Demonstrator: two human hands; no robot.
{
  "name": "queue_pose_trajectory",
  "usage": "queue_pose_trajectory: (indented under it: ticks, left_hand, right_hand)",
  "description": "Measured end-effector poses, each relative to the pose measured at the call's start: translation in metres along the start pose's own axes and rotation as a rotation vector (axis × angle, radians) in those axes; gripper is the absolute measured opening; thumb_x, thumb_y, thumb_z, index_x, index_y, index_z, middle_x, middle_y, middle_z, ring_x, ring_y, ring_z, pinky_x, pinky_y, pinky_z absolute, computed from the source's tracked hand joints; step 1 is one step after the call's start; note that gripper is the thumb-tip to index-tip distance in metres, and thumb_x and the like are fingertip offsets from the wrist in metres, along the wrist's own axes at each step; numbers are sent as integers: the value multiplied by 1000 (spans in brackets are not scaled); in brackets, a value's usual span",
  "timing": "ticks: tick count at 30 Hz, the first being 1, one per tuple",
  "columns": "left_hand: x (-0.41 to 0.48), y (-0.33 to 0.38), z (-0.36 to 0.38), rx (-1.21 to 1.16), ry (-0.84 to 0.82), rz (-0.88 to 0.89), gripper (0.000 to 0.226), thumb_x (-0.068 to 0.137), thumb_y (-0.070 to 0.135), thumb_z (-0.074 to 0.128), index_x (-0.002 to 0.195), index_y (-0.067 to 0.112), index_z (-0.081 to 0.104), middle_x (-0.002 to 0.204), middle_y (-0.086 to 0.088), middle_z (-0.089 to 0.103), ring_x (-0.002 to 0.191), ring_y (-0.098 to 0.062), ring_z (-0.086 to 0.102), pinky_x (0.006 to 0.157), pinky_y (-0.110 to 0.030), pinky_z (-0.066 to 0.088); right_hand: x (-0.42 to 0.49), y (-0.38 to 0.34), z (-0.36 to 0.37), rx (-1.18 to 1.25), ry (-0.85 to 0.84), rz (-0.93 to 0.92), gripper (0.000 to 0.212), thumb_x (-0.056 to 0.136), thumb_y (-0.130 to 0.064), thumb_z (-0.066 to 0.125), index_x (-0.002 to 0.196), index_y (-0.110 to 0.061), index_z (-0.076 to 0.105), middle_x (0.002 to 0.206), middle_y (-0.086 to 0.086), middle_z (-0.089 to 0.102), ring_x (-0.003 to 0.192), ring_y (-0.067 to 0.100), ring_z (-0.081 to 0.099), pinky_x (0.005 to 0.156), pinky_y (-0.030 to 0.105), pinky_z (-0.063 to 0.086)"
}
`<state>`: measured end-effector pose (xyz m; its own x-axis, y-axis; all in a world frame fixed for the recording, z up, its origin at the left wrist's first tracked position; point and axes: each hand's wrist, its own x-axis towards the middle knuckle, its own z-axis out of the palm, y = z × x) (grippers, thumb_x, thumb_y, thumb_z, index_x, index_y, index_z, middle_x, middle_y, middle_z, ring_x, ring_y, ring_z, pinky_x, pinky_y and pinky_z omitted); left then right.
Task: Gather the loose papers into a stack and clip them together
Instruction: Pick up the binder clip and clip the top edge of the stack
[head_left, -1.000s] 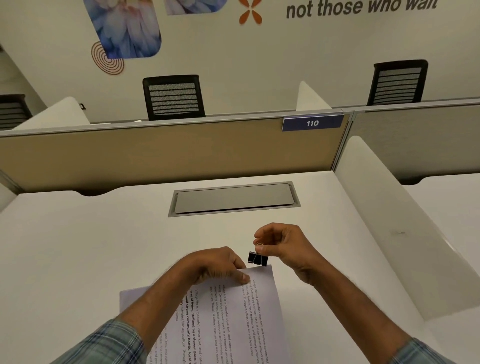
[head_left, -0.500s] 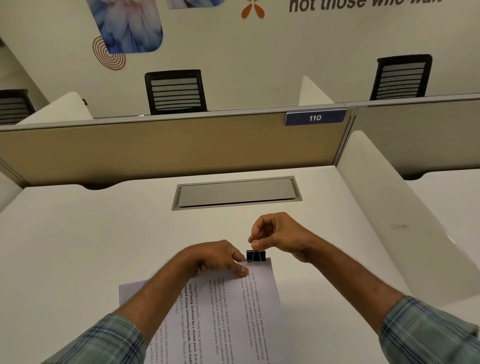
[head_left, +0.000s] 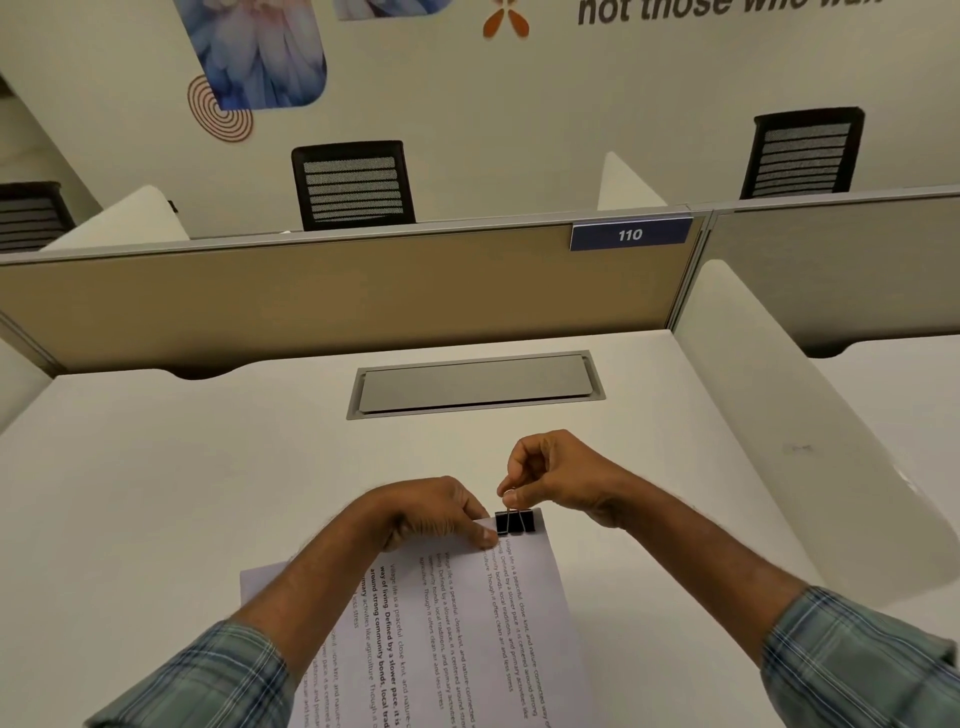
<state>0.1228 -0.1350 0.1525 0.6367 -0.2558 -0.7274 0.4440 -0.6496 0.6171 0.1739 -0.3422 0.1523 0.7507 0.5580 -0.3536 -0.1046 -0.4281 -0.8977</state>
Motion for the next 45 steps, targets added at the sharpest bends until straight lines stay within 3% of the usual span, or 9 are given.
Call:
queue_pose_trajectory:
  ticks: [15, 20, 26, 29, 31, 33, 36, 41, 45]
  left_hand:
    - [5, 14, 8, 41, -45, 91, 30, 88, 42, 76, 108, 21, 81, 110, -2, 82, 106, -35, 75, 103, -47, 58]
    - [11, 24, 4, -52, -8, 161, 31, 91, 40, 74, 112, 17, 80, 111, 1, 82, 106, -22, 76, 106, -38, 54]
    - [27, 27, -5, -377, 86, 172, 28, 91, 23, 75, 114, 6, 78, 112, -12, 81, 99, -26, 77, 86, -32, 61]
    - [47, 25, -3, -652, 101, 134, 27, 90, 15, 76, 113, -1, 76, 116, -25, 76, 102, -38, 73, 97, -49, 58]
    - [64, 27, 2, -823, 136, 136, 30, 93, 11, 72, 118, -3, 72, 120, -28, 74, 104, -38, 71, 98, -54, 56]
    - [80, 32, 9, -956, 186, 141, 30, 96, 11, 68, 123, -1, 71, 121, -26, 74, 105, -37, 72, 92, -52, 59]
    - [104, 38, 19, -1092, 278, 166, 29, 97, 13, 67, 123, 2, 71, 114, -22, 78, 95, -34, 75, 78, -46, 64]
    - [141, 45, 37, -1227, 376, 150, 32, 98, 14, 66, 128, 5, 68, 124, -22, 73, 117, -41, 68, 97, -61, 55]
    - [162, 41, 51, -1173, 375, 117, 28, 100, 7, 62, 127, 4, 67, 106, -14, 78, 89, -30, 75, 63, -38, 65]
  right_hand:
    - [-8, 15, -17, 108, -79, 66, 18, 85, -10, 81, 97, -11, 67, 93, 16, 77, 90, 21, 71, 76, 29, 55]
    - [-28, 34, -31, 182, -66, 110, 56, 88, -54, 64, 133, -22, 57, 126, 7, 71, 117, 30, 68, 96, 40, 57]
    - [-84, 119, -62, 664, -66, 245, 98, 86, -77, 23, 134, 0, 62, 122, 35, 68, 106, 42, 66, 102, 48, 50]
    - [-101, 158, -56, 982, -36, 244, 110, 73, -81, 47, 134, 10, 59, 103, 33, 69, 104, 44, 67, 115, 60, 39]
    - [-107, 172, -50, 1077, -24, 226, 116, 58, -74, 76, 134, 12, 58, 116, 40, 64, 115, 51, 60, 113, 64, 40]
    - [-110, 171, -41, 1031, 1, 263, 104, 51, -60, 92, 129, 5, 66, 126, 39, 62, 116, 49, 62, 98, 57, 52]
    - [-105, 171, -35, 873, 137, 322, 63, 72, -33, 81, 129, -8, 69, 116, 19, 76, 106, 38, 73, 95, 49, 54]
    - [-89, 181, -43, 624, 479, 344, 63, 61, -11, 95, 118, -3, 71, 104, 16, 81, 94, 37, 78, 95, 54, 58]
    - [-74, 186, -57, 464, 711, 324, 24, 90, 1, 70, 112, -10, 71, 102, 9, 81, 86, 29, 79, 75, 40, 64]
